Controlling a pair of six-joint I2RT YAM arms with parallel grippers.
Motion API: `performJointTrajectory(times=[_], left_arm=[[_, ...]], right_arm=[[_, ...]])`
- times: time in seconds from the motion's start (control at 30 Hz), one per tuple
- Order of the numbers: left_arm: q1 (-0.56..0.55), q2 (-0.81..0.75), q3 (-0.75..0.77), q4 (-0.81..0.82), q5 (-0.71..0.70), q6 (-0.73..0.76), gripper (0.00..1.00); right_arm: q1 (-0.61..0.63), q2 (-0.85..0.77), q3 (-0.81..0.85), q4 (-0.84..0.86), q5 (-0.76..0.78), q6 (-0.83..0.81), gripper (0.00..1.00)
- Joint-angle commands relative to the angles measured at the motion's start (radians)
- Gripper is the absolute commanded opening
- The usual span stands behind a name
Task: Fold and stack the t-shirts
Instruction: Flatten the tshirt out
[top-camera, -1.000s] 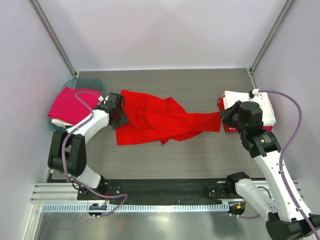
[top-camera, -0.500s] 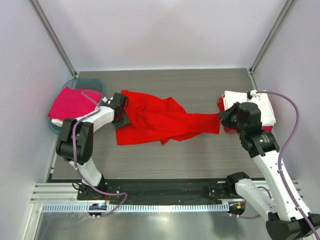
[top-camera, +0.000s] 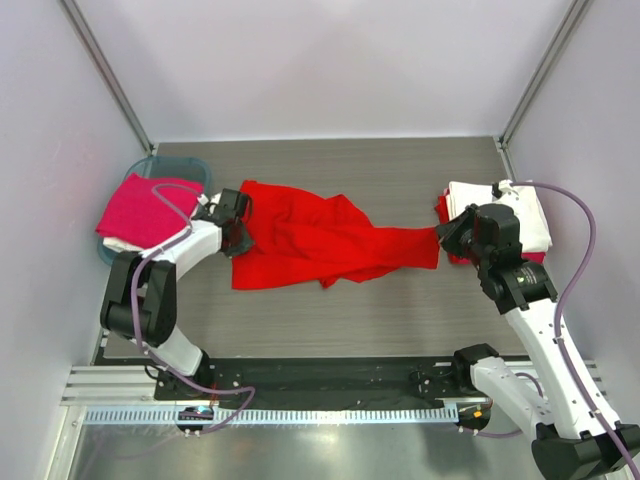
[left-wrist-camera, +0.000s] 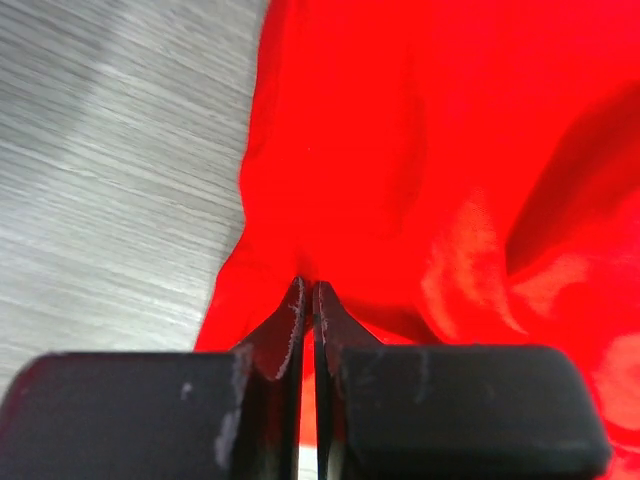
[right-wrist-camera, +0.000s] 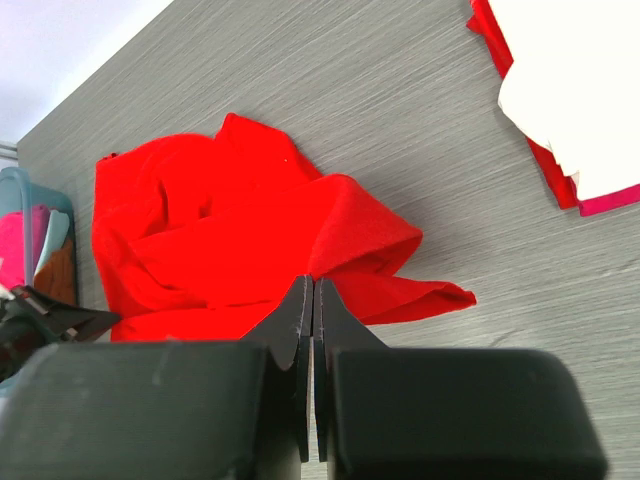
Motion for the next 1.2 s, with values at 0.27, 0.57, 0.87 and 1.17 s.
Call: performJointTrajectory(times=[0.27, 0.57, 0.87, 1.17], left_arm=[[-0.002, -0.195, -0.073, 0.003, -0.049, -0.046, 0.0], [-0.002, -0.282, -0.078, -0.022, 0.021, -0.072, 0.01], [-0.002, -0.202, -0.179, 0.035, 0.113, -0.077, 0.18], [-0.002, -0.195, -0.19, 0.043, 0.113, -0.052, 0.31]], right_arm=[[-0.003, 0.006, 0.02, 0.044, 0.026, -0.005, 0.01], [-0.003, 0.091, -0.007, 0.045, -0.02, -0.001, 0.01], [-0.003, 0.082, -0.064, 0.057, -0.032, -0.002, 0.01], [-0.003, 0.082, -0.067, 0.057, -0.032, -0.004, 0.01]])
